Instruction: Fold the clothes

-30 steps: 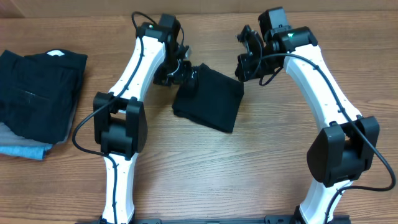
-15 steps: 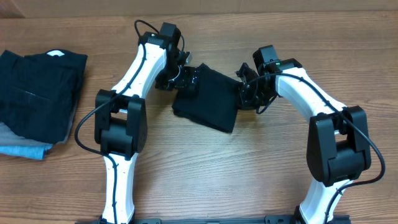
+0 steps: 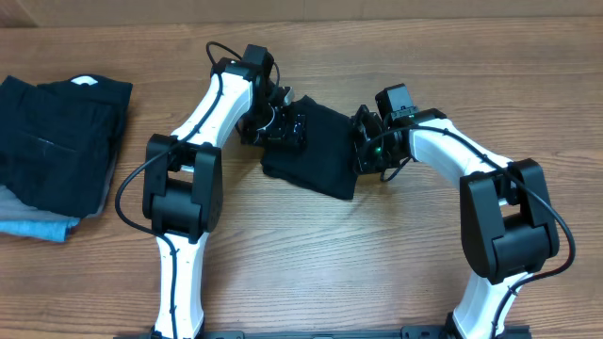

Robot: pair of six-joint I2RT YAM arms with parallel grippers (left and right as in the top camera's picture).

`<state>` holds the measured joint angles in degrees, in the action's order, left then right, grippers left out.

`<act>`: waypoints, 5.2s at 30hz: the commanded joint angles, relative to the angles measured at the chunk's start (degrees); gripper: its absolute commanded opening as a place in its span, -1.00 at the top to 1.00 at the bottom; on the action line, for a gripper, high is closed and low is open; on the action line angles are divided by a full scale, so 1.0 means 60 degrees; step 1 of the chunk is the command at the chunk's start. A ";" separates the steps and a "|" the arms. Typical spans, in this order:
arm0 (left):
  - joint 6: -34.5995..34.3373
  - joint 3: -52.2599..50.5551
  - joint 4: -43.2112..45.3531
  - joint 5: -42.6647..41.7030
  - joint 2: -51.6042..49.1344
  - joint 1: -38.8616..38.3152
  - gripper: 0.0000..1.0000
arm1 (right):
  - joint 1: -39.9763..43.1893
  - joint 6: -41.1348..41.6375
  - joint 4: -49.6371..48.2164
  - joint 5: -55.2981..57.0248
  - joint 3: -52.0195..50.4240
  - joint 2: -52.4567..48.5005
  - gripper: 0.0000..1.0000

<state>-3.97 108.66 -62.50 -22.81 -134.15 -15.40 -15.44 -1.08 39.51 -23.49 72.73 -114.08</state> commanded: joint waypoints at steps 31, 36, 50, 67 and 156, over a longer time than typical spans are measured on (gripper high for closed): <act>0.0648 0.0645 -0.0441 0.3996 0.4692 0.0984 0.92 | 0.2280 0.0688 0.2412 0.1166 0.1133 0.2830 0.91; 0.2251 0.0648 -0.0492 0.8113 0.5767 0.2481 0.92 | 0.2302 0.0688 0.2251 0.1166 0.1129 0.2830 0.91; 0.9949 0.0659 0.5246 1.0695 0.6313 0.6105 0.92 | 0.2302 0.0685 0.1679 0.1166 0.1126 0.2823 0.92; 1.0772 0.0656 0.6408 0.6145 0.3435 0.9380 0.92 | 0.2299 0.0688 0.0991 0.1158 0.1126 0.2823 0.92; 0.0714 0.4863 -0.3140 -0.4411 0.2783 0.9839 0.77 | 0.2528 0.0696 0.1053 0.2809 -0.0007 0.2750 -0.09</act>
<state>0.99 138.04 -80.88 -47.13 -118.28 46.11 -1.83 2.98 45.56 -11.60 72.93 -97.36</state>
